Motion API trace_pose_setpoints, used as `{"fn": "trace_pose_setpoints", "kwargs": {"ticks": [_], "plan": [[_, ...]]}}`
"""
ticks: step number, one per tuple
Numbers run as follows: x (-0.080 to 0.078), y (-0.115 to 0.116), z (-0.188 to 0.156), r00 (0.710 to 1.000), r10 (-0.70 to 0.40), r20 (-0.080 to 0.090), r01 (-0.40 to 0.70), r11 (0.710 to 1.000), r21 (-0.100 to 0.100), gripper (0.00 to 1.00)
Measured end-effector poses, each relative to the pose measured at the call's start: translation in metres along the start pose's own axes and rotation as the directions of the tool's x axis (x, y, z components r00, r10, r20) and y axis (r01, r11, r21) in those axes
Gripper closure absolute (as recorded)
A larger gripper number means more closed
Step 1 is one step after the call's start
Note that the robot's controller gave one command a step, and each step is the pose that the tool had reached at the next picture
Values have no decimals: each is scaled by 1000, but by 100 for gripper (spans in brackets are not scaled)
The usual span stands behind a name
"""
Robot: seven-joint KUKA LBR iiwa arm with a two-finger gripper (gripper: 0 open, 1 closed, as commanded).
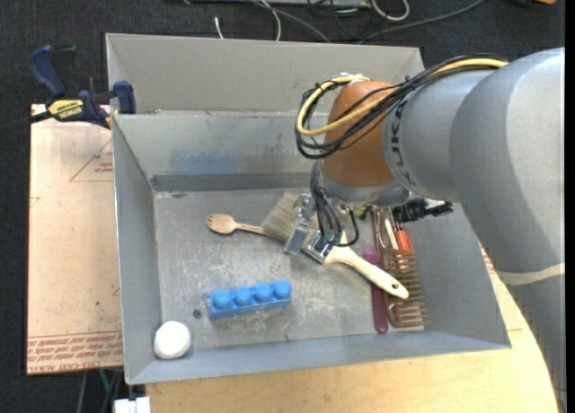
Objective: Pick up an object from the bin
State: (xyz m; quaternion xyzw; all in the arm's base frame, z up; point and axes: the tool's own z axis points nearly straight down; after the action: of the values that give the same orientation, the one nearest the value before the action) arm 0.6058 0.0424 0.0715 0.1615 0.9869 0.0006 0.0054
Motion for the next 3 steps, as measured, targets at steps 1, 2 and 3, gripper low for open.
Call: {"fn": "trace_pose_setpoints", "kwargs": {"ticks": [1,2,3], "plan": [[0,0,0,1000,0,0,0,1000,0,100],[1,0,-13,1000,-1,-3,1,1000,1,100],[2,-1,-62,1000,-2,-7,2,1000,3,100]]}}
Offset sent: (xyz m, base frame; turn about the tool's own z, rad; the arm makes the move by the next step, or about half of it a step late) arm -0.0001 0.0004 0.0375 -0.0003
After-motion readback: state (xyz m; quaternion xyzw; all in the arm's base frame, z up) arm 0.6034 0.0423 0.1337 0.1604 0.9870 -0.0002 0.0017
